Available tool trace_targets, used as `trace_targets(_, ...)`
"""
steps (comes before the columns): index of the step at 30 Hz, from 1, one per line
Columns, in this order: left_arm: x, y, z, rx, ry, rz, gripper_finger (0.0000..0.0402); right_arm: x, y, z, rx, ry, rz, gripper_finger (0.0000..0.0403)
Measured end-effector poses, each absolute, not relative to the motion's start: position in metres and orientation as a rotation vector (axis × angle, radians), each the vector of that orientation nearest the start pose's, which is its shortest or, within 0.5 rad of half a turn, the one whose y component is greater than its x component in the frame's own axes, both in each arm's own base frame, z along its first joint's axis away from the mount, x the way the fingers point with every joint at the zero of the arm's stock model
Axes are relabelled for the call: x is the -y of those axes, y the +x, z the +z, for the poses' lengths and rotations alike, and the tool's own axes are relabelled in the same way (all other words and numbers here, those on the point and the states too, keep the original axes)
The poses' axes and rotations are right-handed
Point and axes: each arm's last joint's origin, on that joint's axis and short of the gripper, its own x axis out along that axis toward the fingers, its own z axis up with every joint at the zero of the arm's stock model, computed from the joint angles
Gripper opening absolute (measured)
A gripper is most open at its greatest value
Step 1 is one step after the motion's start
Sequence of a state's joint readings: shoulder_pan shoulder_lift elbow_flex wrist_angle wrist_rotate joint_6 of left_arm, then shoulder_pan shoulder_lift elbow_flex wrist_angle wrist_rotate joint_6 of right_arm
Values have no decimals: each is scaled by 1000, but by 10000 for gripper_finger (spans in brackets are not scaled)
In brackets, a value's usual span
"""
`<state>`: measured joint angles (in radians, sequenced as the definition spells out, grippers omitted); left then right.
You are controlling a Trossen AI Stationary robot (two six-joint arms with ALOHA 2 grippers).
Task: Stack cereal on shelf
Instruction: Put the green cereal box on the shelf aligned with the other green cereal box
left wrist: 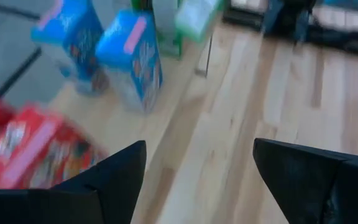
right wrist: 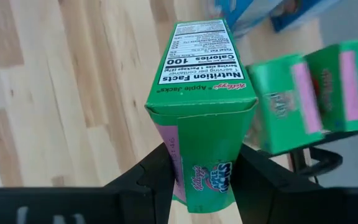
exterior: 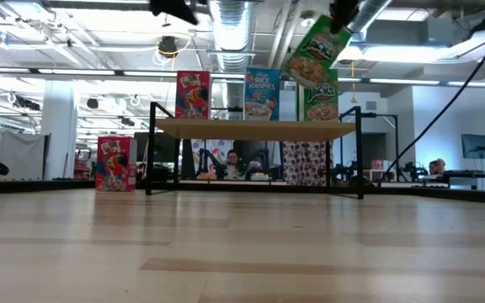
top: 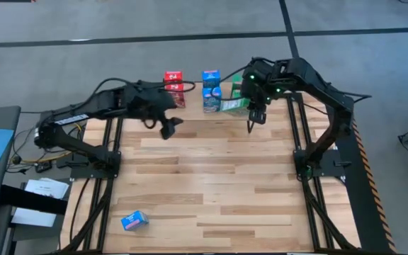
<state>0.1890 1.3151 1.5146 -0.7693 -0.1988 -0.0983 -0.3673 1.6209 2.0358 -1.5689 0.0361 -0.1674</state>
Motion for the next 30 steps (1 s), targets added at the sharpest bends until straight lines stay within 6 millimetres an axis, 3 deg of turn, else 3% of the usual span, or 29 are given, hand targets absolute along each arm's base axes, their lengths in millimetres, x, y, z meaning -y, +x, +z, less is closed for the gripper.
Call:
trace_targets(5, -61, 284, 402, -543, -86, 397, 286, 98, 243, 425, -1212, 33, -268, 159)
trace_targets(18, -73, 354, 370, -410, -57, 358, 286, 100, 245, 412, -1274, -21, -248, 159)
trace_targets(30, -80, 397, 331, -389, -48, 306, 286, 102, 244, 412, -1276, -21, -250, 159)
